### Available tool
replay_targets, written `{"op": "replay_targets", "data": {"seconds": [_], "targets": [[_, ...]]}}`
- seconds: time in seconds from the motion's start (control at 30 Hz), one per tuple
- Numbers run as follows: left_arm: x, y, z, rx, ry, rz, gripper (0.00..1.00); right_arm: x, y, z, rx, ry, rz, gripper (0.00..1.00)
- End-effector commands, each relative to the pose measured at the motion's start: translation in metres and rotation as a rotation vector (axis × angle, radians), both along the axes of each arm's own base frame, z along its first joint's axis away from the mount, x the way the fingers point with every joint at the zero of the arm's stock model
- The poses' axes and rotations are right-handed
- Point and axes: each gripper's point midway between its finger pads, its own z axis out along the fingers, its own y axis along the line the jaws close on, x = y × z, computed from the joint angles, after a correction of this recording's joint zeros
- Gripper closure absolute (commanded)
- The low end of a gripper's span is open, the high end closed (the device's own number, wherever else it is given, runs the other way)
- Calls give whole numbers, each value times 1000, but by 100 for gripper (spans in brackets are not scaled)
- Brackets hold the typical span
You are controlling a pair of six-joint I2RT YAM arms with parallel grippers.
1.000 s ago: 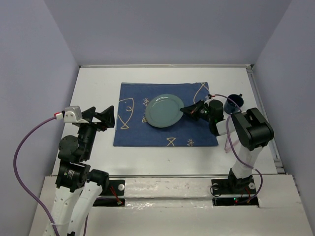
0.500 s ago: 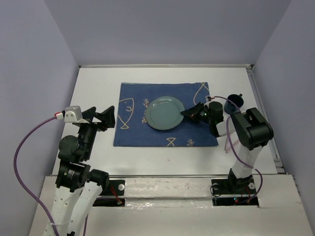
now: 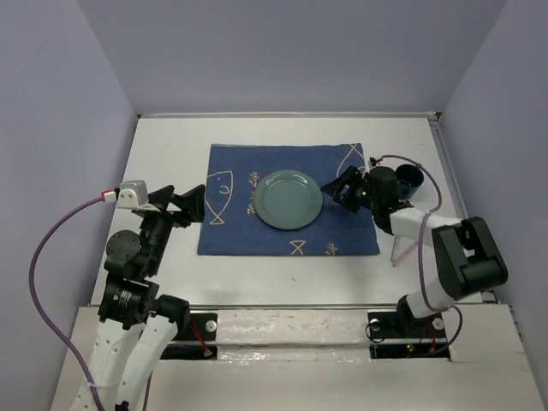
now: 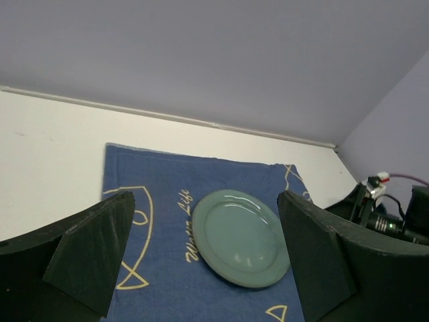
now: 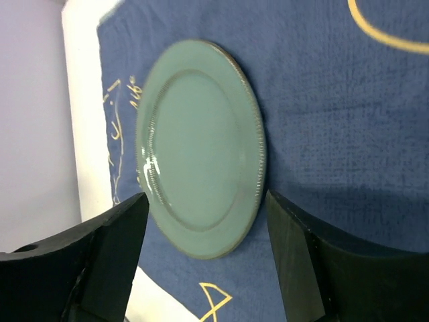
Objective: Set the dinner table for one person
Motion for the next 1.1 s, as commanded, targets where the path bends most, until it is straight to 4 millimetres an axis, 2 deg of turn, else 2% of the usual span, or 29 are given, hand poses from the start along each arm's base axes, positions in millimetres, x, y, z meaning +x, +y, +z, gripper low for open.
{"op": "replay_targets", "data": {"seconds": [0.0,0.03,0.07,0.1,0.13,0.17,0.2,0.23,0.27,0.33,0.37,0.47,0.53,0.6,0.63,0.7,0.77,0.87,0.93,1.07], "targets": [[1,-37,6,-59,17,-186,1,1,-24,63,-178,-176,-19,23],[5,-46,7,-81,24,-228,1,-8,-32,66,-228,-161,-23,23],[6,-55,6,-106,39,-275,1,-11,-40,77,-271,-183,-43,24],[4,-71,-5,-128,74,-360,1,-7,-62,95,-372,-235,-121,27],[5,-82,1,-199,66,-408,1,-11,-79,105,-436,-249,-177,31],[11,-92,-12,-223,108,-435,1,-24,-98,123,-495,-271,-234,40],[11,-102,-17,-246,122,-459,1,-28,-114,134,-556,-285,-290,47],[12,-123,-31,-260,160,-485,1,-37,-143,147,-671,-275,-383,69],[12,-133,-38,-250,182,-489,1,-42,-154,149,-702,-250,-431,78],[13,-149,-41,-225,193,-471,1,-45,-168,145,-729,-213,-503,81],[4,-168,-47,-189,213,-520,1,-46,-175,126,-762,-147,-513,81],[-10,-180,-42,-131,209,-569,1,-57,-187,83,-787,-1,-534,82],[-19,-175,-42,-60,220,-574,1,-64,-201,64,-767,60,-589,81],[-31,-168,-38,-10,232,-589,1,-73,-211,33,-764,150,-586,77],[-39,-161,-28,-11,208,-600,1,-76,-224,25,-762,186,-619,76],[-49,-146,-22,37,200,-591,1,-78,-225,4,-746,259,-581,72],[-54,-125,-10,47,153,-538,1,-78,-233,-5,-762,298,-594,71],[-55,-99,-9,76,89,-450,1,-76,-231,-13,-763,337,-553,70],[-52,-91,-21,79,88,-408,1,-75,-229,-15,-740,345,-543,70],[-55,-84,-13,92,41,-401,1,-83,-232,-35,-697,433,-517,70]]}}
